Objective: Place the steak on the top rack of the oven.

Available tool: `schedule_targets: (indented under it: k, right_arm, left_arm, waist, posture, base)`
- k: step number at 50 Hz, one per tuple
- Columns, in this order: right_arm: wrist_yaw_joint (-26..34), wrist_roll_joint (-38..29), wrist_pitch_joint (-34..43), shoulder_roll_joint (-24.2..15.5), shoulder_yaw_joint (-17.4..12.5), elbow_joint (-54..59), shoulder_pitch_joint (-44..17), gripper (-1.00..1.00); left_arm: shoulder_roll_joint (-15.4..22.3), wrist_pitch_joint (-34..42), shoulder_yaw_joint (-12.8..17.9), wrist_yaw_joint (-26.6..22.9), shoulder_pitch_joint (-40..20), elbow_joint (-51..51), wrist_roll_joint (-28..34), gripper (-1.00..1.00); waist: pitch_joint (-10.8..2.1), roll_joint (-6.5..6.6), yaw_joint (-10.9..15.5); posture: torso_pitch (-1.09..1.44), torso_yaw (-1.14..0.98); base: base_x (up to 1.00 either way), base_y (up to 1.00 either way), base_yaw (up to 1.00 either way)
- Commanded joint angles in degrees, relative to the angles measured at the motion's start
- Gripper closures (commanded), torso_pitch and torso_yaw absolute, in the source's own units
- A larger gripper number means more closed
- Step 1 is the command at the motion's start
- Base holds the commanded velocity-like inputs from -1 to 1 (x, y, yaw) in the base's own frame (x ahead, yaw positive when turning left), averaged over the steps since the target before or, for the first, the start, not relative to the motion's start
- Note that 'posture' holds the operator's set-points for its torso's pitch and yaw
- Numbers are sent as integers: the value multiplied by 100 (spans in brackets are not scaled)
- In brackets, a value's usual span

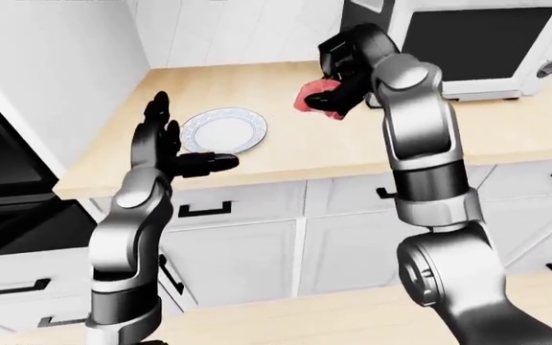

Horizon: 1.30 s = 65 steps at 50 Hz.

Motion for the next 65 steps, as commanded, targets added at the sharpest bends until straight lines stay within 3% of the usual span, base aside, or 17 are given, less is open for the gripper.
schedule_targets:
  k: [1, 4, 9, 14, 17, 20, 21, 23, 29, 33, 35, 43, 47, 49, 60, 63, 65]
  right_arm:
    - [-43, -6, -126, 4, 30, -195, -238, 100]
    - [-57, -2, -147, 13, 29, -192, -234, 100]
    - [-94, -8, -194, 20, 26, -153, -242, 100]
    - [-112, -16, -169, 6, 16, -176, -268, 100]
    - [-114, -11, -160, -11, 10, -210, -242, 100]
    - [-89, -26, -125, -28, 24, -255, -228, 100]
    - [-93, -28, -139, -32, 21, -247, -223, 100]
    - [-84, -36, -132, -37, 21, -251, -224, 100]
    - [-97, -35, -152, -14, 22, -284, -159, 100]
    - [-101, -38, -175, -16, 19, -283, -130, 100]
    - [-109, -31, -194, -14, 14, -276, -113, 100]
    - [-112, -44, -160, 11, 32, -328, -88, 100]
    - [-117, -45, -173, 18, 34, -326, -59, 100]
    - [-104, -51, -168, 13, 38, -322, -72, 100]
    - [-67, -78, -162, 8, 38, -307, -95, 100]
    - [-70, -74, -178, 12, 33, -303, -77, 100]
    - [-55, -83, -150, 10, 39, -338, -74, 100]
  left_arm:
    - [105, -157, 146, 21, -184, -141, 38, -100]
    - [100, -179, 146, 17, -168, -134, 42, -100]
    - [107, -193, 159, 10, -160, -117, 36, -100]
    - [110, -199, 152, 13, -183, -105, 31, -100]
    - [112, -184, 152, 16, -185, -119, 30, -100]
    - [98, -189, 138, 21, -174, -126, 36, -100]
    - [91, -193, 131, 24, -177, -119, 39, -100]
    - [85, -192, 124, 26, -190, -109, 43, -100]
    - [87, -150, 143, 32, -155, -175, 38, -100]
    - [74, -208, 122, 20, -160, -109, 54, -100]
    - [69, -211, 119, 19, -152, -110, 57, -100]
    - [78, -201, 139, 10, -122, -142, 54, -100]
    - [83, -185, 145, 11, -118, -162, 49, -100]
    - [89, -164, 147, 15, -140, -168, 47, -100]
    - [103, -163, 137, 13, -204, -122, 48, -100]
    - [107, -192, 134, 2, -206, -91, 58, -100]
    - [105, -204, 133, 1, -204, -82, 61, -100]
  waist:
    - [-131, 40, 64]
    - [-27, 204, 67]
    - [63, 40, 58]
    - [126, 83, 1]
    - [124, 205, -51]
    - [38, 538, -123]
    - [90, 364, -105]
    - [-110, 401, 18]
    - [-144, 362, 103]
    - [-7, 68, 80]
    - [-99, -316, 42]
    - [-41, 73, 109]
    - [-37, 481, 65]
    - [-150, 881, 74]
    - [15, 91, 134]
    - [-103, -410, 78]
    - [-10, -227, 93]
  posture:
    - [0, 0]
    - [0, 0]
    - [0, 0]
    - [0, 0]
    - [0, 0]
    - [0, 0]
    - [0, 0]
    - [0, 0]
    - [0, 0]
    - [0, 0]
    - [0, 0]
    - [0, 0]
    - [0, 0]
    - [0, 0]
    - [0, 0]
    - [0, 0]
    - [0, 0]
  base:
    - [0, -31, 0]
    - [0, -21, 0]
    - [0, 0, 0]
    - [0, 0, 0]
    - [0, 0, 0]
    - [0, 0, 0]
    - [0, 0, 0]
    - [0, 0, 52]
    - [0, 0, 100]
    - [0, 0, 100]
    - [0, 0, 100]
    - [0, 0, 100]
    - [0, 0, 100]
    - [0, 0, 100]
    - [0, 0, 100]
    - [0, 0, 100]
    - [0, 0, 100]
